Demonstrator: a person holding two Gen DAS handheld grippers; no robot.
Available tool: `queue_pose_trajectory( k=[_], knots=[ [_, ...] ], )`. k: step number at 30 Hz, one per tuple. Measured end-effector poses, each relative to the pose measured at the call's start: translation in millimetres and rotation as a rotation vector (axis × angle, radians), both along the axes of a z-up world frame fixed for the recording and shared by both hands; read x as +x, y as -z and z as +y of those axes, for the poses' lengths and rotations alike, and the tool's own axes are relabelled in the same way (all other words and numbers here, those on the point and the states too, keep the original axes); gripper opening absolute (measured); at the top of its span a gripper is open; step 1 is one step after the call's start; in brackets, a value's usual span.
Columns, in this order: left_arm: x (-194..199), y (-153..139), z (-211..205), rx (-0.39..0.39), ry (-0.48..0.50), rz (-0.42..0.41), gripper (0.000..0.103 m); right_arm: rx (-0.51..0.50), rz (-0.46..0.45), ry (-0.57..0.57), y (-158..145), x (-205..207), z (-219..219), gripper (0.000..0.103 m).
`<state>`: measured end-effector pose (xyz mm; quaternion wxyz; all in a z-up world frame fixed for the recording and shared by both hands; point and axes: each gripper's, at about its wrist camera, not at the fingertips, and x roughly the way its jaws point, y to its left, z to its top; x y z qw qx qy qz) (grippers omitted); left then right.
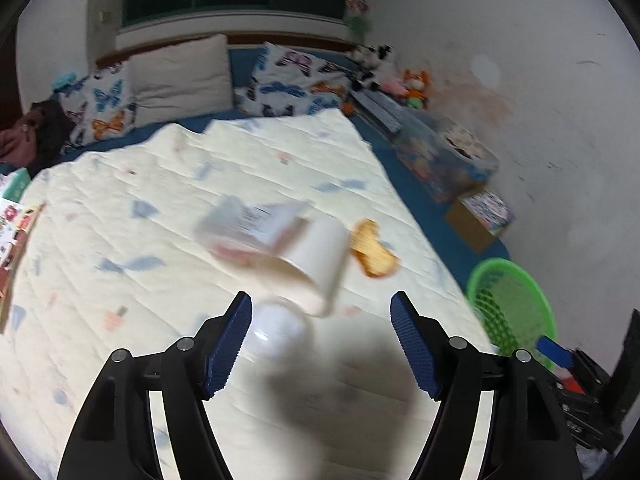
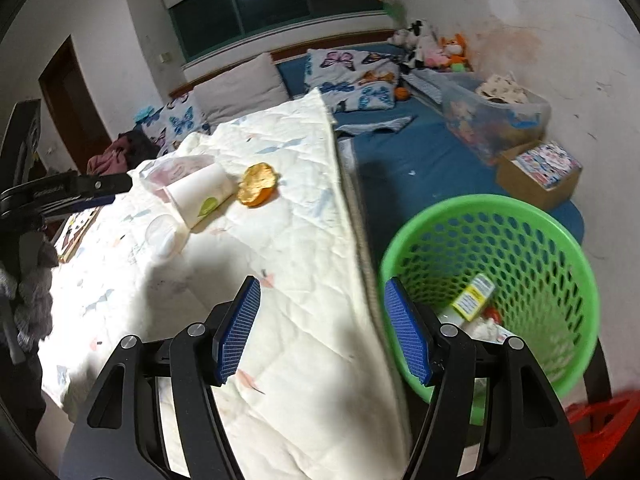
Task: Collect trash
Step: 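Move both tools back over the mattress toward the bag and bread, then grasp the white printed plastic bag with the left tool while the right tool grasps the bread slice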
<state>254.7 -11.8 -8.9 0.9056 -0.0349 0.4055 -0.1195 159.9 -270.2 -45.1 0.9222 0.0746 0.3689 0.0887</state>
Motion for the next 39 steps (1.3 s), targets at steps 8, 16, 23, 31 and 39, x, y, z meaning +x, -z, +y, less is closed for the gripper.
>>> queue_pose_trajectory(
  k=[8,16,23,31,39],
  knots=[
    [23,9,16,0.090,0.035,-0.064,0.069,-0.017,0.006,-0.053,1,22,25,0.065],
    [45,21,15,0.158,0.059,-0.077,0.069,-0.026,0.023,-0.080,3,46,43,0.065],
    [57,26,24,0.144,0.066,-0.085,0.057,-0.048,0.034,-0.112,4,69,62,0.065],
    [62,26,34,0.114,0.086,-0.103,0.045,-0.084,0.035,-0.143,6,95,81,0.065],
    [66,25,53,0.048,0.086,-0.087,0.035,-0.096,0.046,-0.149,12,121,87,0.065]
  ],
)
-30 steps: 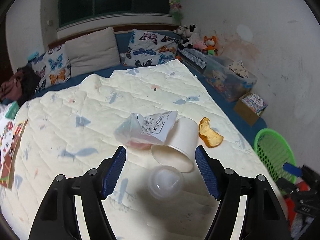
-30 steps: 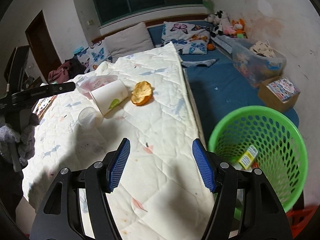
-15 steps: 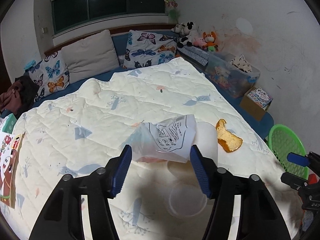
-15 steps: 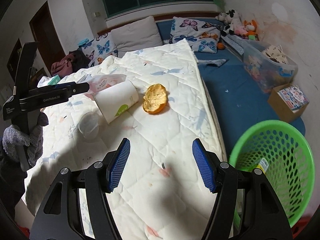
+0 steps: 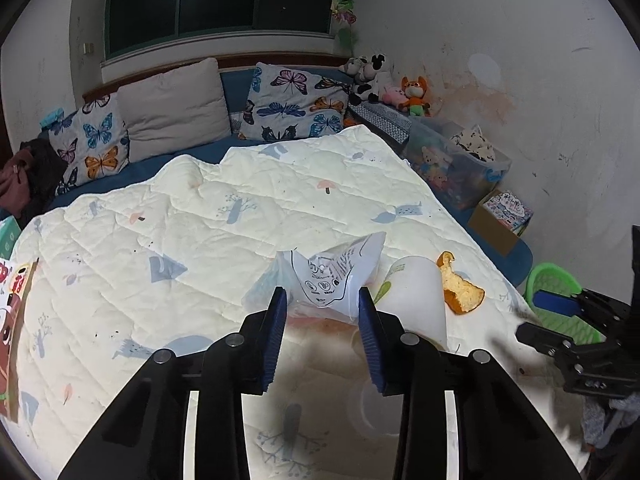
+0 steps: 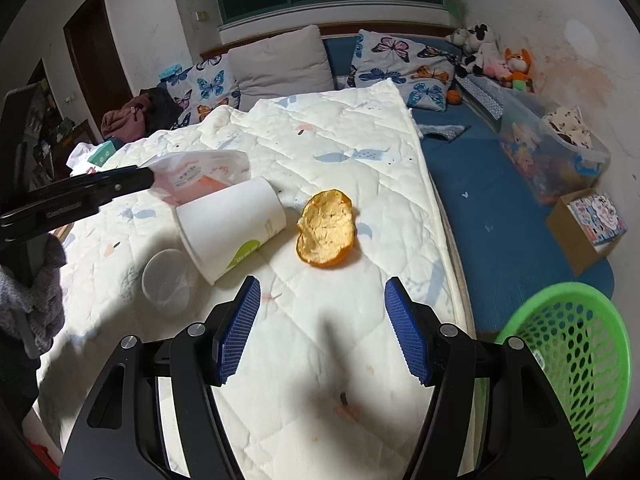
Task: Collect trash
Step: 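Grasp the white printed plastic bag with the left tool while the right tool grasps the bread slice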
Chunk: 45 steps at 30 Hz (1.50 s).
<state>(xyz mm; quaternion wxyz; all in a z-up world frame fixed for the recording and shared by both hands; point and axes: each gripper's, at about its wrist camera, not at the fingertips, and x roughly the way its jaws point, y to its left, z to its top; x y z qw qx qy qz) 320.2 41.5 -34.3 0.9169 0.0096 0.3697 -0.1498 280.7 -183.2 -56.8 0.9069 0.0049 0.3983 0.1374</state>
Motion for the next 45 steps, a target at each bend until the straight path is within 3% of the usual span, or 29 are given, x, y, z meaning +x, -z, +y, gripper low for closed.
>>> queue_pose_trajectory(
  k=[19,22,24,26,29,35,45],
  knots=[
    [-8,9,25,-0.017,0.011,0.039,0.036,-0.047,0.069,-0.017,30,52,14,0.063],
    [-8,10,25,-0.012,0.017,0.043,0.042,-0.053,0.089,-0.013,36,59,17,0.057],
    [-8,10,23,-0.008,0.020,0.041,0.052,-0.066,0.097,-0.010,41,62,20,0.055],
    [-9,9,21,-0.002,0.033,0.032,0.055,-0.079,0.102,-0.008,44,64,21,0.050],
    [-10,7,16,0.026,0.048,0.017,0.068,-0.084,0.094,0.000,47,65,22,0.046],
    [-5,5,2,0.050,0.098,0.020,0.075,-0.074,0.082,0.002,43,63,20,0.041],
    [18,18,-12,0.035,0.102,0.064,0.073,-0.052,0.070,-0.002,36,58,18,0.038]
  ],
)
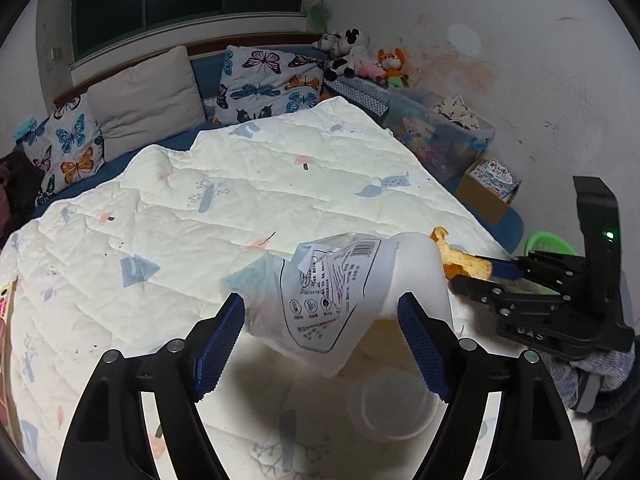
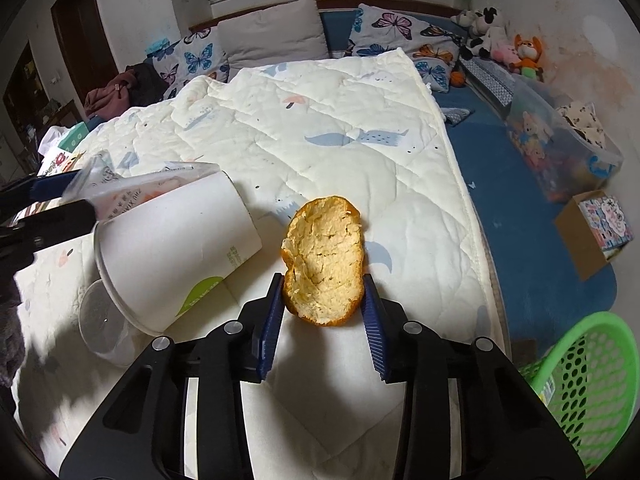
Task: Collect trash
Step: 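Grasp the white printed plastic bag with the left tool while the right tool grasps the bread slice, then carry the bag and bread to the green basket and open the right tool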
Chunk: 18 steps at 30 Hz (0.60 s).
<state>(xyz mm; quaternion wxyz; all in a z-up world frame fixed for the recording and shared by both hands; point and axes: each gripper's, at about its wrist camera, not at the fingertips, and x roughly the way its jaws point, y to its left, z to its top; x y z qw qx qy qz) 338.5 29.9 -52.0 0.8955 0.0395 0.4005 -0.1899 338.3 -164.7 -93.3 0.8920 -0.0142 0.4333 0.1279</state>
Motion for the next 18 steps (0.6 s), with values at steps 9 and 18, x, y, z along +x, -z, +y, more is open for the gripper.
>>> queue_pose_trajectory(
  k=[9,18],
  knots=[
    [-4,2,12,-0.022,-0.041,-0.005,0.037,0.023,-0.014,0.002,-8,-13,-4,0.037],
    [-26,-15,21,-0.050,-0.059,-0.042,0.029,0.063,-0.035,0.001,-23,-39,-6,0.036]
  ],
)
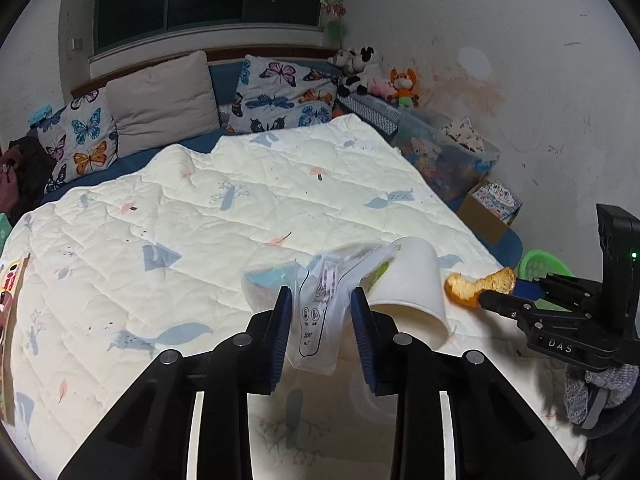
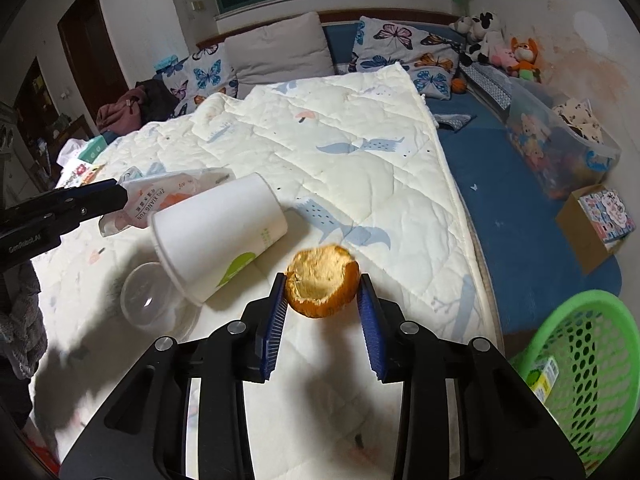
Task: Collect trash
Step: 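Carry the bag and bread to the green basket and open the right tool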
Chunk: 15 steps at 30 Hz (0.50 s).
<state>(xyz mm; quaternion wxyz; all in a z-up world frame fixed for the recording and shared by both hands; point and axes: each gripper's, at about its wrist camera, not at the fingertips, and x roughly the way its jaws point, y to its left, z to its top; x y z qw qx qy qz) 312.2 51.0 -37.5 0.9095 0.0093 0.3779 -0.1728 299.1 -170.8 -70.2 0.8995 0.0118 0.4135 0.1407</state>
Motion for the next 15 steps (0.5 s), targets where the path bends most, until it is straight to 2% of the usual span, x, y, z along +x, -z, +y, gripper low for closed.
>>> queue_pose_trajectory(
  k=[8,15],
  knots=[
    [-41,-17,7,-0.030,0.008,-0.031,0.029,0.019,-0.028,-0.017,-12,-40,-5,0.036],
    [-76,-47,13,-0.056,0.018,-0.078,0.028,0.043,-0.059,-0.010,-26,-73,-18,0.036]
  ],
)
